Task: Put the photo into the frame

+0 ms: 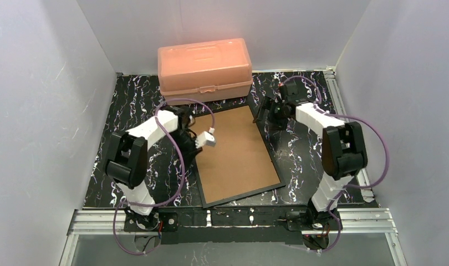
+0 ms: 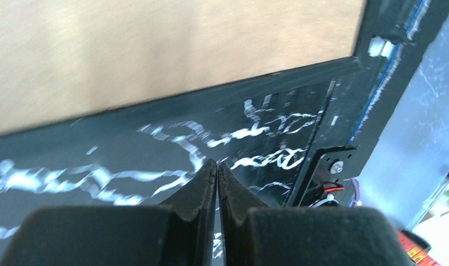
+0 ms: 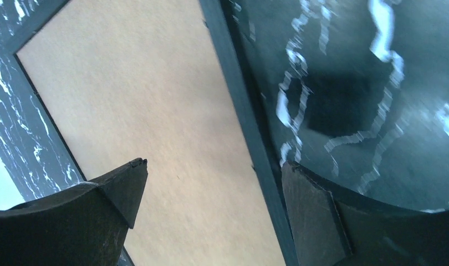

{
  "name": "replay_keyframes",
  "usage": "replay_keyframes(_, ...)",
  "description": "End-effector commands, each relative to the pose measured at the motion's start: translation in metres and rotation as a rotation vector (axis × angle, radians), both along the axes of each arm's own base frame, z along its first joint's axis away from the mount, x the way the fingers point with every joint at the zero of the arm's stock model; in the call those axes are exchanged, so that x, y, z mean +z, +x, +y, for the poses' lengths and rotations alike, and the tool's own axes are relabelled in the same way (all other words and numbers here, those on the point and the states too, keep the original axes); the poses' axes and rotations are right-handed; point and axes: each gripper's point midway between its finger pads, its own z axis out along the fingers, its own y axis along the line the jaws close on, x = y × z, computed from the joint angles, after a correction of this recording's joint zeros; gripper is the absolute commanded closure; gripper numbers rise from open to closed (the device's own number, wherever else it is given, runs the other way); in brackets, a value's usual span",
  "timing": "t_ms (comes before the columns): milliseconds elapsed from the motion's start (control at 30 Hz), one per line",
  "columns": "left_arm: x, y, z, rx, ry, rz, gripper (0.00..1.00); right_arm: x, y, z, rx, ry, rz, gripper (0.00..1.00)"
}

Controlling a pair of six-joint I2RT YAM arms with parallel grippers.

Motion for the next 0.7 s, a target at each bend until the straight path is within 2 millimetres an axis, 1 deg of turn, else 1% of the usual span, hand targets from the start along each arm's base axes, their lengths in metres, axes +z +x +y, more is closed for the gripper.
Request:
replay_keyframes(0,0.024,0.068,0.023,0.194,-0.037,-0.057,0.95,0.027,-0.028,-0.03,-0.072,-0.021,-0.013,0.02)
replay_keyframes(67,0.039,0.11,0.02,0.302,-0.08,-0.067,0.93,0.029,-0.055,-0.033,-0.115,0.015,0.023,0.04)
replay_keyframes(100,0.043,0.133,0.018,0.35,-0.093,-0.083,0.93,0.027,-0.072,-0.034,-0.132,0.025,0.054,0.06)
replay_keyframes(133,0.045,0.152,0.017,0.383,-0.096,-0.097,0.92,0.02,-0.096,-0.037,-0.145,0.022,0.106,0.08)
replay_keyframes(167,0.05,0.174,0.016,0.406,-0.104,-0.139,0.91,0.018,-0.114,-0.039,-0.152,0.018,0.137,0.09)
replay_keyframes(233,0.043,0.207,0.016,0.466,-0.097,-0.202,0.91,0.017,-0.149,-0.043,-0.163,0.022,0.186,0.14)
replay_keyframes(300,0.035,0.231,0.017,0.507,-0.091,-0.263,0.91,0.016,-0.18,-0.046,-0.174,0.03,0.241,0.23)
replay_keyframes(333,0.029,0.241,0.019,0.527,-0.077,-0.284,0.91,0.016,-0.194,-0.045,-0.179,0.04,0.266,0.26)
replay_keyframes(400,0.021,0.251,0.019,0.546,-0.071,-0.296,0.91,0.015,-0.221,-0.04,-0.181,0.063,0.321,0.29)
replay_keyframes(467,0.011,0.26,0.021,0.562,-0.057,-0.317,0.91,0.011,-0.246,-0.034,-0.172,0.083,0.377,0.3)
replay_keyframes(533,0.001,0.263,0.023,0.562,-0.042,-0.323,0.91,0.006,-0.266,-0.028,-0.169,0.115,0.426,0.3)
replay_keyframes(567,-0.004,0.263,0.024,0.559,-0.034,-0.323,0.91,0.004,-0.274,-0.027,-0.168,0.126,0.449,0.31)
replay_keyframes(667,-0.017,0.262,0.031,0.552,-0.003,-0.339,0.92,-0.002,-0.288,-0.025,-0.157,0.146,0.496,0.31)
